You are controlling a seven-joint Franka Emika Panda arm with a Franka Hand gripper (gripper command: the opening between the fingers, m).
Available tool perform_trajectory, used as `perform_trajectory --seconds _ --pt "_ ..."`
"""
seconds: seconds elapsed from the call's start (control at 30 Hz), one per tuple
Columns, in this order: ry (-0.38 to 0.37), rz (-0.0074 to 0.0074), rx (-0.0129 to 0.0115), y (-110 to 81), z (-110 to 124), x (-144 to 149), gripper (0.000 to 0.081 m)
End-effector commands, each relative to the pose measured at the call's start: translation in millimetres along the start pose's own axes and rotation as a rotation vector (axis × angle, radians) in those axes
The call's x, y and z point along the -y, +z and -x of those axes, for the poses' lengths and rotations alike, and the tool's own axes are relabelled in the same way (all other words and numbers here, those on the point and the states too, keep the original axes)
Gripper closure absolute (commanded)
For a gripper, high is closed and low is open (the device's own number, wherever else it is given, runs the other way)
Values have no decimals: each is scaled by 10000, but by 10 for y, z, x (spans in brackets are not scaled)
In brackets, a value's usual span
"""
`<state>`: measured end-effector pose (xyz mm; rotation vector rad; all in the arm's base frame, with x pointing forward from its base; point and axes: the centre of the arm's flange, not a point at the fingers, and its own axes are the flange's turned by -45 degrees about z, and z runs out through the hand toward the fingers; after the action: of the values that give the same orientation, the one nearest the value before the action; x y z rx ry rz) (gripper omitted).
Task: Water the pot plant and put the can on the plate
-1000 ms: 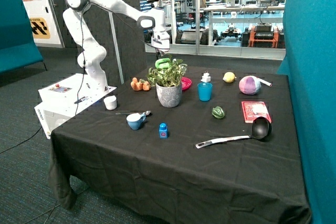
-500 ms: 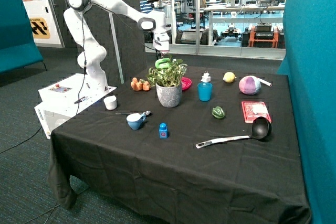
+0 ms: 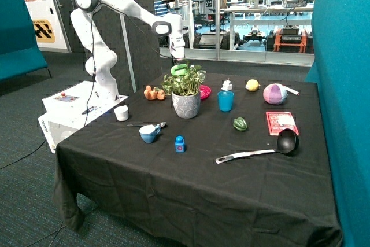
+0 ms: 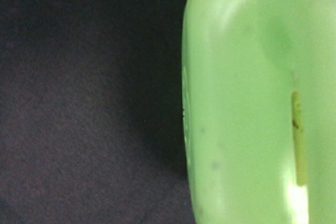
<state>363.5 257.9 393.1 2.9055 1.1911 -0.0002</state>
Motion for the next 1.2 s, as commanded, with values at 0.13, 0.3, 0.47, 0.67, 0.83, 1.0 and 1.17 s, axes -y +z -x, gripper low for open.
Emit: perform_trajectory --seconds 0.13,0.3,0.47,0.67,0.83,1.0,1.17 --pt "223 -13 -7 78 -6 4 421" --pt "244 -13 -7 68 -72 -53 422" --pt "213 -13 -7 55 -146 -73 438" --pt "141 -13 -7 69 -180 -45 447" --pt "86 -13 -7 102 -203 -5 458" --pt "29 -13 -7 122 -211 22 467" --pt "64 -13 -7 129 -211 13 473"
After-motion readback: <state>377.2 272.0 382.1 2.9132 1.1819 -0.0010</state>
